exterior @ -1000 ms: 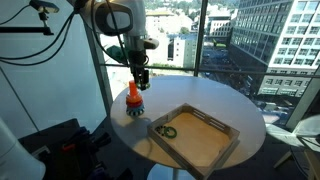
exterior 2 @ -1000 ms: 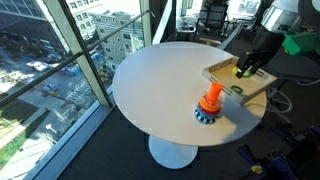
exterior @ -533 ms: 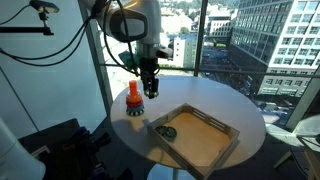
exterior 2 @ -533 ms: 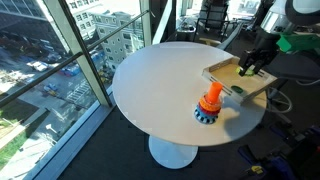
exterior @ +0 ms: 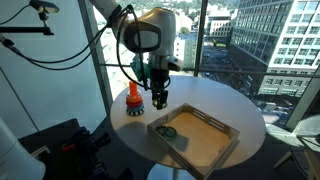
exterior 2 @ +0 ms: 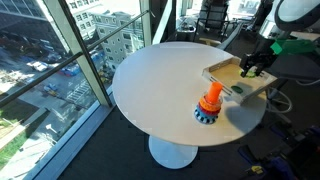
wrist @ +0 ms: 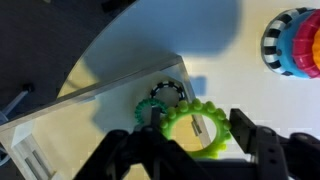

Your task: Remove the green ring from the orange rod and put it in the crate

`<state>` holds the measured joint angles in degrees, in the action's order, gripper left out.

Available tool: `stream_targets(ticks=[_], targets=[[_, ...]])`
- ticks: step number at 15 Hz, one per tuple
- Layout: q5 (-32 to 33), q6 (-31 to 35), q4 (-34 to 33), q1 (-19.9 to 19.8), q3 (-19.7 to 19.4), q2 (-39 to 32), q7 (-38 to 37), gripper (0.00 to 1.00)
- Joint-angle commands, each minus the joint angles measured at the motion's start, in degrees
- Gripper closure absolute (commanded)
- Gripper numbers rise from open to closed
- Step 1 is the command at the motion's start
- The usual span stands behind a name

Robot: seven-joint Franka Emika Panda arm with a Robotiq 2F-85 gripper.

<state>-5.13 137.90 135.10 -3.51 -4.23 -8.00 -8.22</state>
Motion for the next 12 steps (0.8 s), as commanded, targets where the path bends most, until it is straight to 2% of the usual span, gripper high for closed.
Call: stream_targets(ticks=[1, 12], targets=[[0.15, 0.71, -3.00, -0.34, -0.81, -3.95, -2.77, 0.55], [0.22, 3.22, -6.74, 0.10, -2.35, -13.45, -7.50, 0.55]])
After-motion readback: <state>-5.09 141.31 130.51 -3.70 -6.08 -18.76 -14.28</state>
